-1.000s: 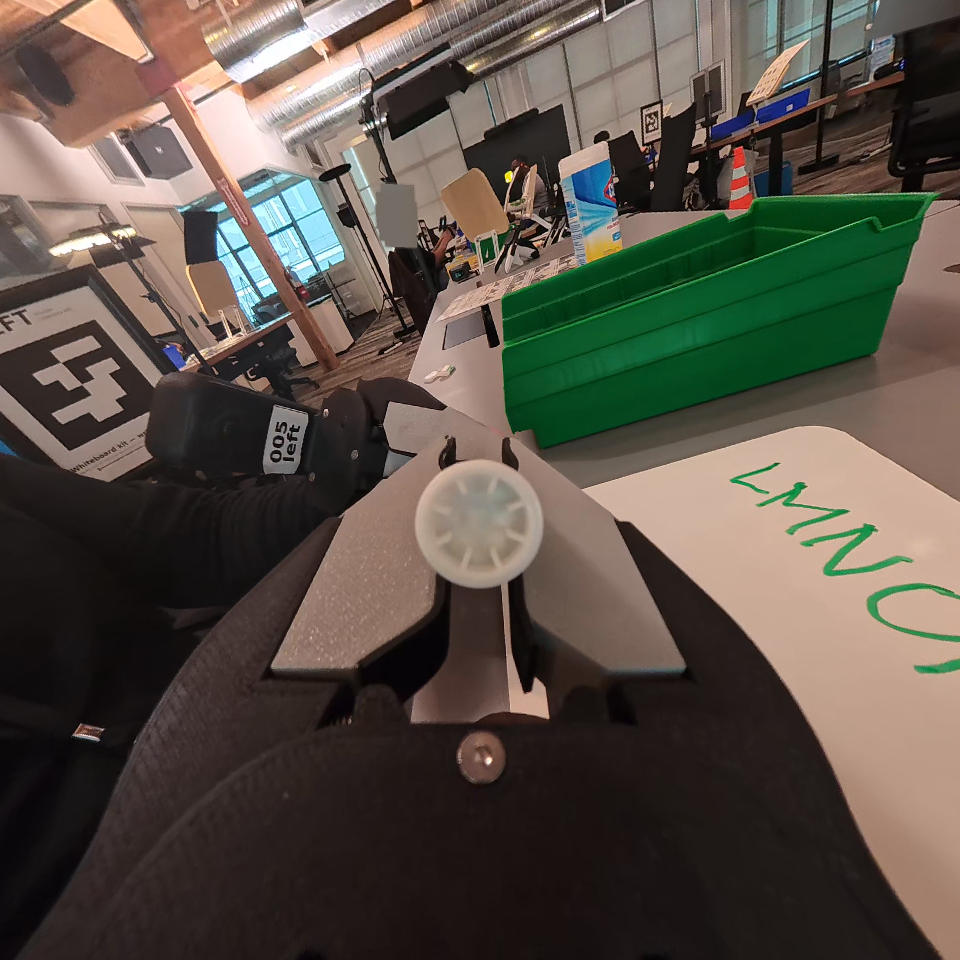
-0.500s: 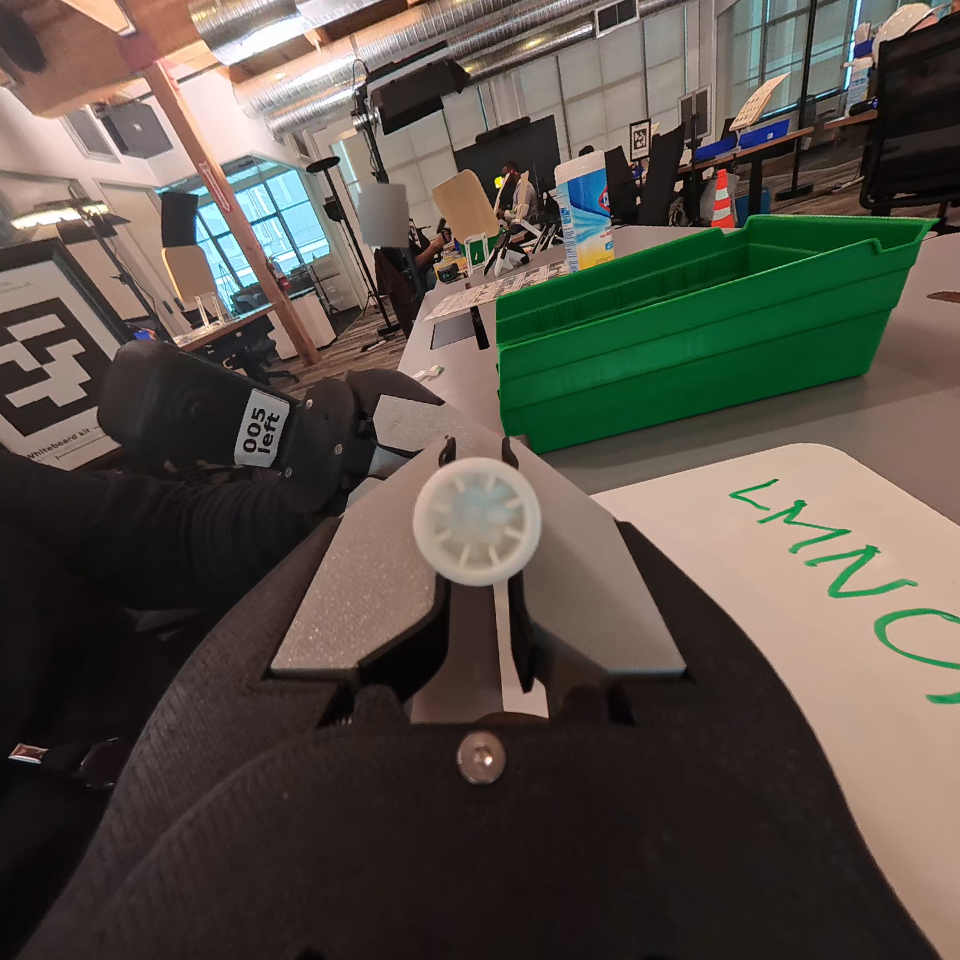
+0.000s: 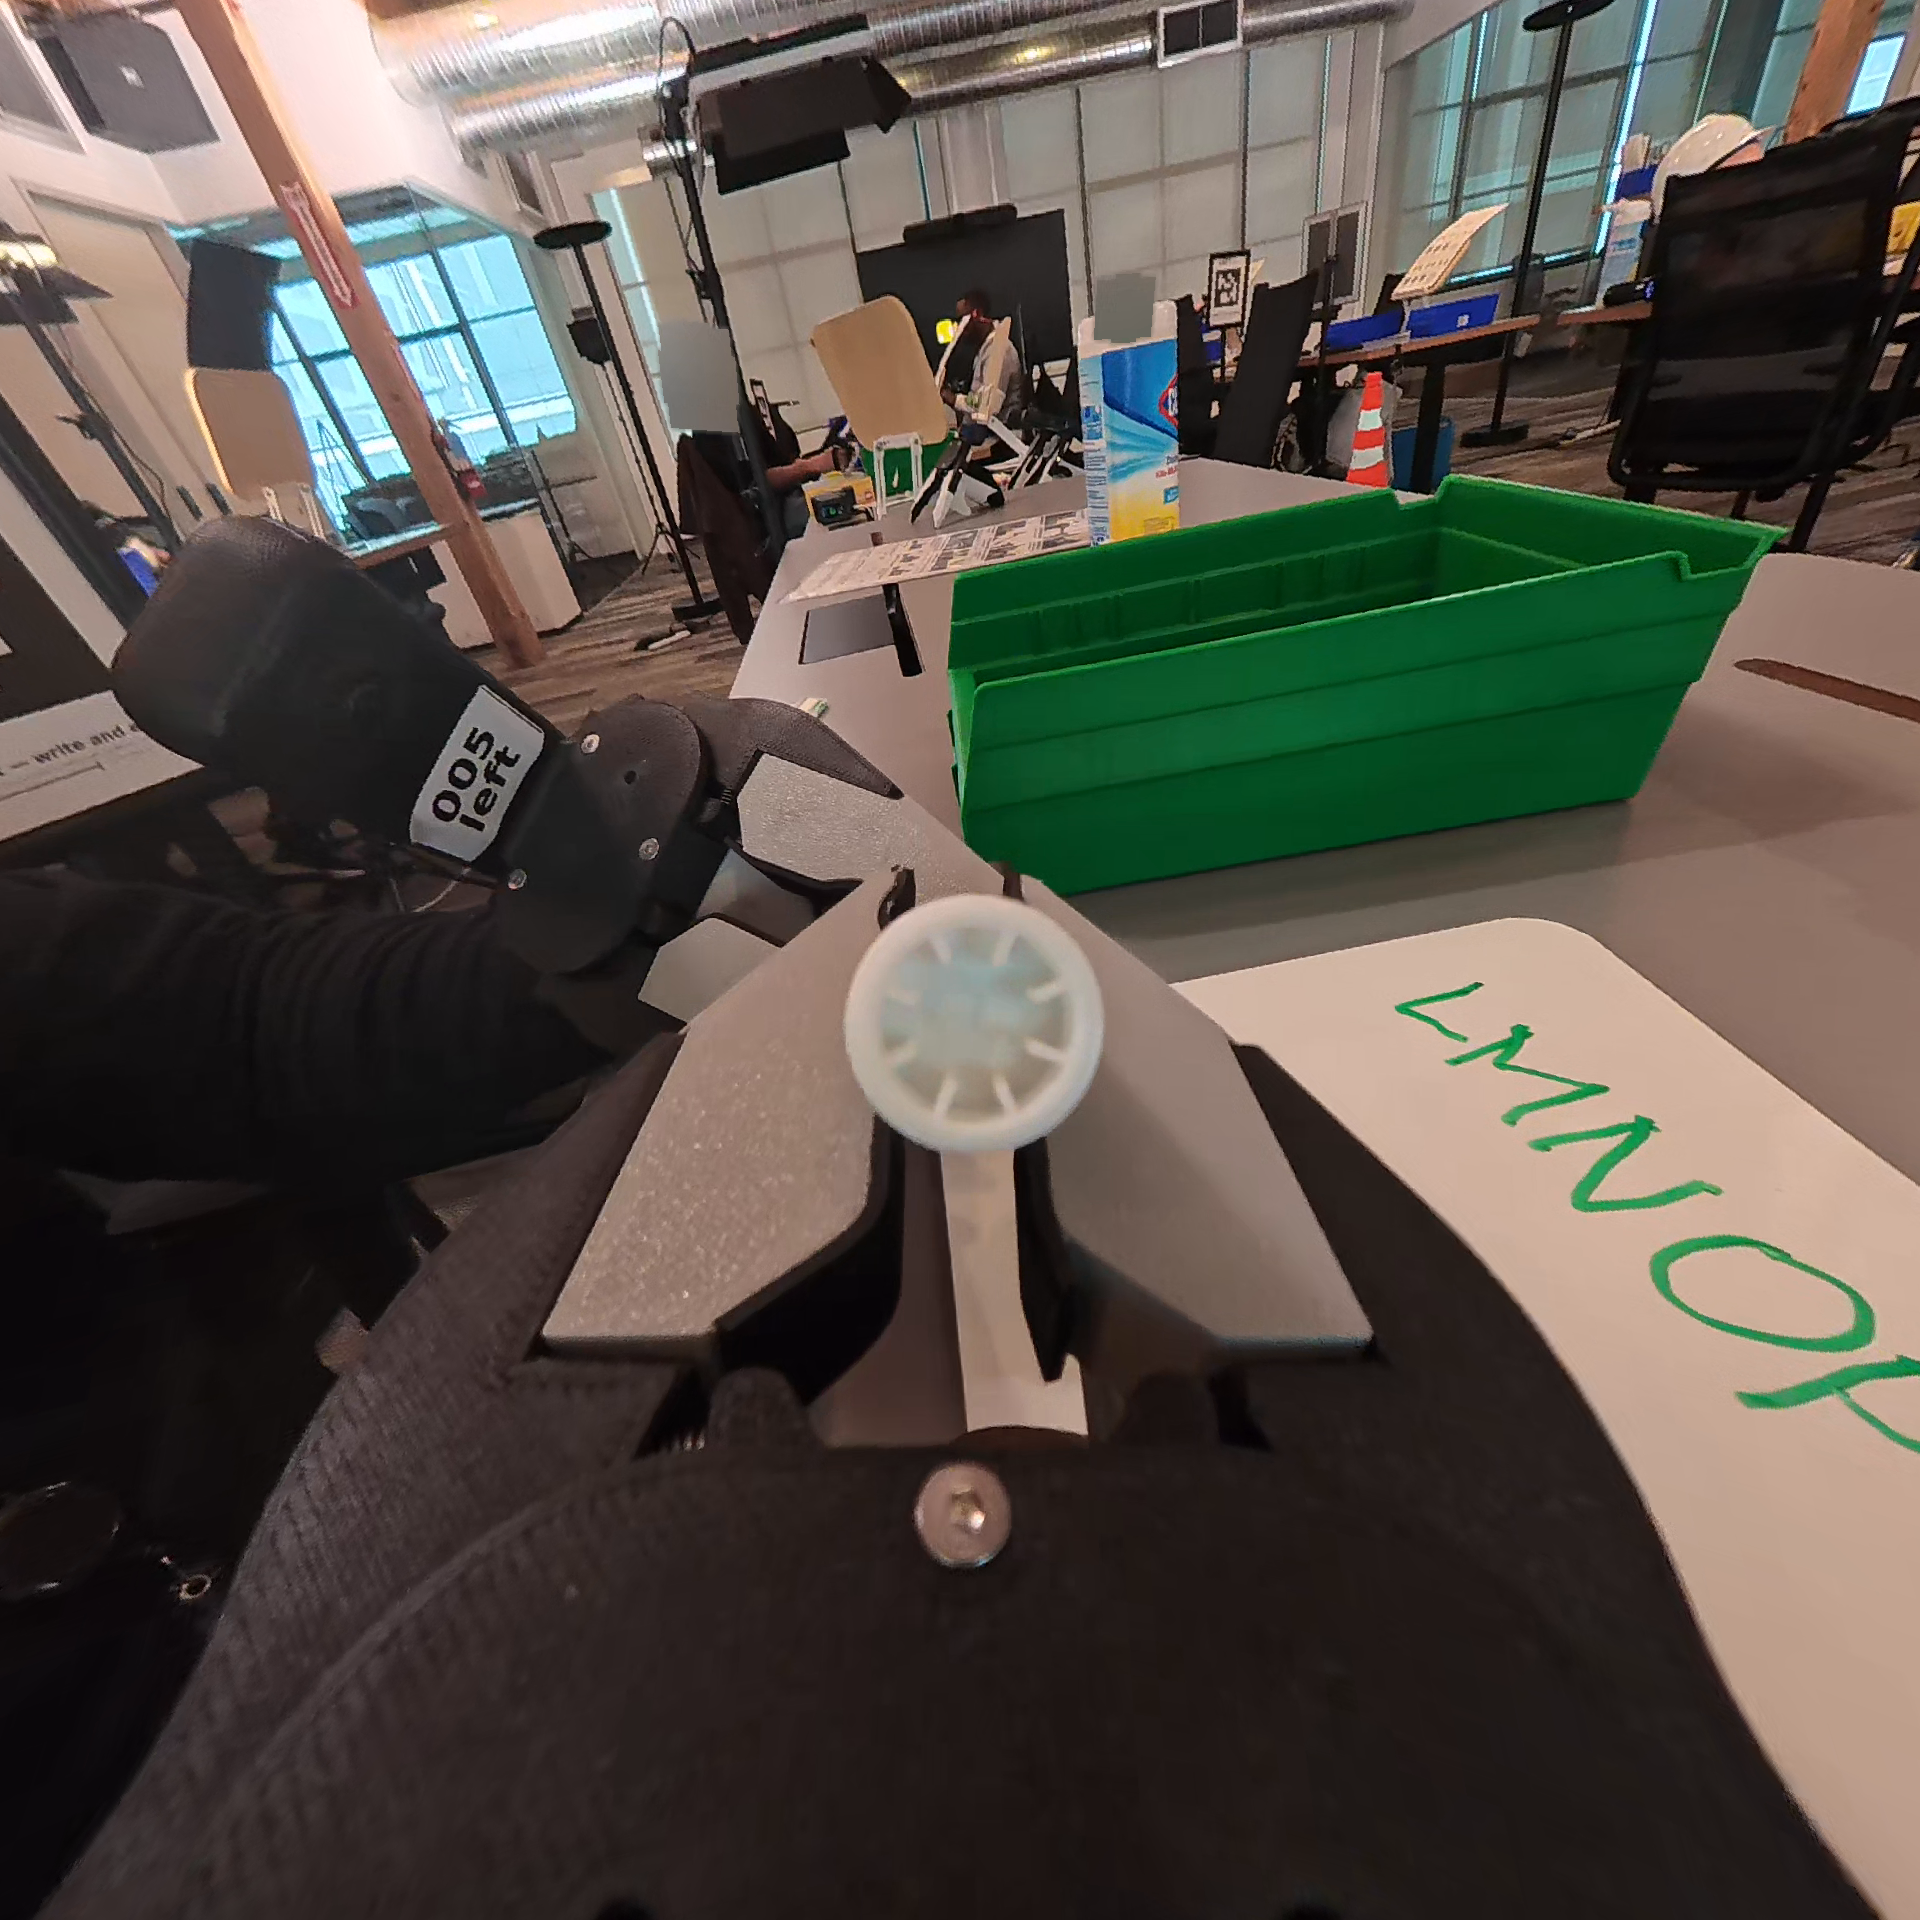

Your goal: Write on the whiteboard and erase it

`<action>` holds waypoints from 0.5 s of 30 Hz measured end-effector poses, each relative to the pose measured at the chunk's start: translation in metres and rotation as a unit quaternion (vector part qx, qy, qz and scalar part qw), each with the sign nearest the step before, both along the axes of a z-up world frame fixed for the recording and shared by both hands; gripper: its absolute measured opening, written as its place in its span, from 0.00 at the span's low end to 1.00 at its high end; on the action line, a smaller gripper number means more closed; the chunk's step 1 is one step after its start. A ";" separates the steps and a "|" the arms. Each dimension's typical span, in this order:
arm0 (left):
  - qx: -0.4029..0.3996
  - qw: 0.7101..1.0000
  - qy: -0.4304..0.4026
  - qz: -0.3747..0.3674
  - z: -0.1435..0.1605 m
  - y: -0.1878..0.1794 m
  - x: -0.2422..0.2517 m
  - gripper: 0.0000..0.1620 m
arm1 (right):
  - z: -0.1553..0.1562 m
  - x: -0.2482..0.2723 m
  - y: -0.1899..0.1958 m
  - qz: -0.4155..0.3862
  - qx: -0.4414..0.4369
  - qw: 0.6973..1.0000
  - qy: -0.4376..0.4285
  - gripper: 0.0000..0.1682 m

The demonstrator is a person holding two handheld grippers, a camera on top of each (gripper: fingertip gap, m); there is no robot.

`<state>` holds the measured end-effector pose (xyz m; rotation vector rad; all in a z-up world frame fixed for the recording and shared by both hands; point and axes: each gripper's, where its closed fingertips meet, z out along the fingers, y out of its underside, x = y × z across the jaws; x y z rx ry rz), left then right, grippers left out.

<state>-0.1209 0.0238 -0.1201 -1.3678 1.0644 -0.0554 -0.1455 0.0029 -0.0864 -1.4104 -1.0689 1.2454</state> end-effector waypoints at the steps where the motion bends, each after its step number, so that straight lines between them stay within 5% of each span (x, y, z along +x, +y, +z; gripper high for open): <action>1: -0.001 1.000 -0.001 0.001 0.000 0.000 0.000 0.08 | 0.000 0.000 0.000 0.000 -0.006 1.000 0.003 0.08; 15: -0.009 1.000 0.024 0.011 -0.009 0.001 0.000 0.07 | -0.007 -0.003 0.004 -0.011 -0.041 0.999 -0.021 0.08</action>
